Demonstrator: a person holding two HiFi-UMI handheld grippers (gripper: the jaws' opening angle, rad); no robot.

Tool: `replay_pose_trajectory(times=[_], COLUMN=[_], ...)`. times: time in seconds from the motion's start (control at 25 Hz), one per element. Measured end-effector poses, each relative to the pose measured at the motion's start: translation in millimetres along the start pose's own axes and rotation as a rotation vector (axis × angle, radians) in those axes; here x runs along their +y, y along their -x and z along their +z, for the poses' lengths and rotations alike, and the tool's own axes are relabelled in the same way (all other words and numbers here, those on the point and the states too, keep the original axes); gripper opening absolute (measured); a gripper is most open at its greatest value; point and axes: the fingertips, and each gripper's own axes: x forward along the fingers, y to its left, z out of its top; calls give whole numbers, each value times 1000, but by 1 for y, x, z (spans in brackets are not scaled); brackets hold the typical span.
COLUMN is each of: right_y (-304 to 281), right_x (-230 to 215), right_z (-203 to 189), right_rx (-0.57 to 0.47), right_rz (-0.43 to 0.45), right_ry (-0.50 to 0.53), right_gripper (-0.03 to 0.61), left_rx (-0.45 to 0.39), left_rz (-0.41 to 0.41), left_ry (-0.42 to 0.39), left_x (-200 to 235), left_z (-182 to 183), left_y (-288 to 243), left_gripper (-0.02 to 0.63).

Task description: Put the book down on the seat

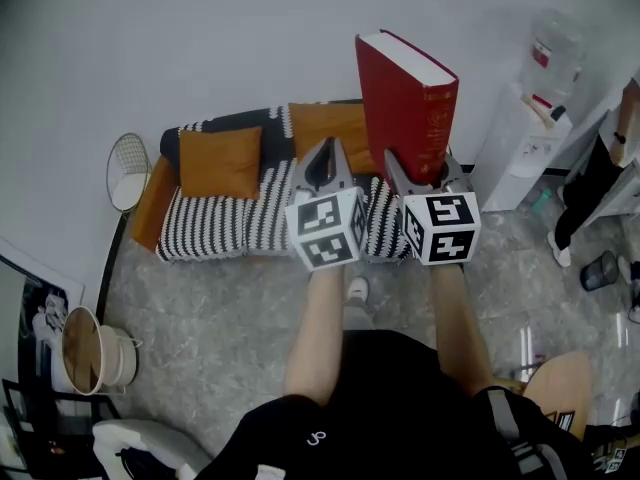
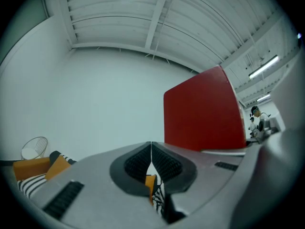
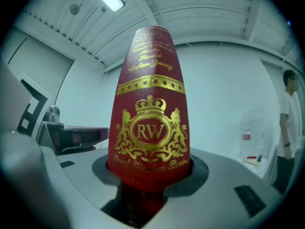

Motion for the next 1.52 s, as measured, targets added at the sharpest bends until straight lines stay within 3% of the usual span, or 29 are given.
replay_pose_trajectory(times=[0.28, 0.88, 1.0, 1.2, 1.36, 1.52], right_y=[-56, -203, -233, -274, -305, -330], right_x=[-27, -70, -72, -84, -94, -97], right_z=[-20, -110, -116, -128, -130, -130], right_rx=[44, 242, 259, 299, 321, 333], right_rz=[-23, -58, -62, -63, -79, -75], right_ry=[-29, -160, -153, -114, -100, -75], right_gripper=[218, 218, 218, 218, 218, 218], left_rx=[67, 286, 291, 309, 305, 294], left_rz=[-42, -96, -104, -125, -136, -163], left_ry=[-12, -14, -85, -49, -107, -95], left_x=[3, 47, 58, 67, 76, 78], left_z=[-25, -115, -119, -138, -138, -139], left_y=[-63, -212, -241, -284, -317, -342], left_gripper=[14, 14, 14, 14, 14, 14])
